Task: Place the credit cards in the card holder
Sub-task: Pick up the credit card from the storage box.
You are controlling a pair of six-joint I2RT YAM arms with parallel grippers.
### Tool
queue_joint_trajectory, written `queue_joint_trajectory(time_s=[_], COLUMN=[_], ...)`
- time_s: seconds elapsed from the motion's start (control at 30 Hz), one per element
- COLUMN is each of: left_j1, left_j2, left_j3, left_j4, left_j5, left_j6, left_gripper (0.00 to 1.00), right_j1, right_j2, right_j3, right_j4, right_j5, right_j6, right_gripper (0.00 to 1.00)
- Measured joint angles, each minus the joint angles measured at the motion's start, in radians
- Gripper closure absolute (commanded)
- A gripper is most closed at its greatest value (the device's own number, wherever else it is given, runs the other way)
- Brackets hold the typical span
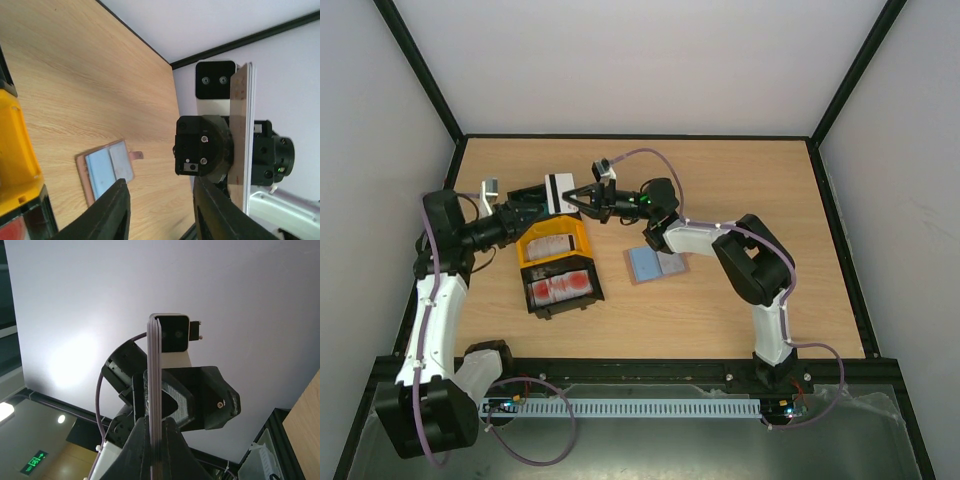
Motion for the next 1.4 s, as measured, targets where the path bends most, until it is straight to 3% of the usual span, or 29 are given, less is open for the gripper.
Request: queue_joint_trajectory(time_s=[0.17,0.3,0.57,0.67,0.83,0.97,1.07,1.4], left_j1=[0.0,0.0,-0.021,-0.038,-0.049,-0.049,-0.049,-0.049], left_j2=[-0.002,-0.018,-0.021,0.011,0.05,0.043,0.042,0.039], left_j3=[-0.003,-0.005,-0.026,-0.024,-0.028,-0.046,-0.055,-0.092], left_j4=[0.037,0.08,0.209,0.169,0.129,0.159,0.179,0.196], left_j5=[0.022,0.025,0.032,0.013,0.008,0.022,0.029,0.024], left_j6=[-0.033,-0.076,-0.171,-0.137,-0.106,-0.135,-0.15,-0.166], left_gripper=[0.36,0.25,0.24,0.28,0.65,0.83,0.84,0.75], right_j1=[0.0,0.001,0.014,0.026,0.036,0.039,0.038,0.027], right_j2=[0.0,0.0,0.0,0.0,0.0,0.001,0.006,0.007], right_j3=[0.0,0.0,0.005,0.007,0.007,0.011,0.021,0.023], right_j4=[-0.017,-0.105,-0.23,-0.228,-0.223,-0.25,-0.296,-0.324], right_j5=[-0.002,-0.001,-0.015,-0.027,-0.042,-0.039,-0.021,0.052], right_j6=[-0.014,-0.081,-0.164,-0.165,-0.153,-0.169,-0.188,-0.153], right_gripper=[0.98,0.98,0.98,0.97,0.87,0.89,0.95,0.96])
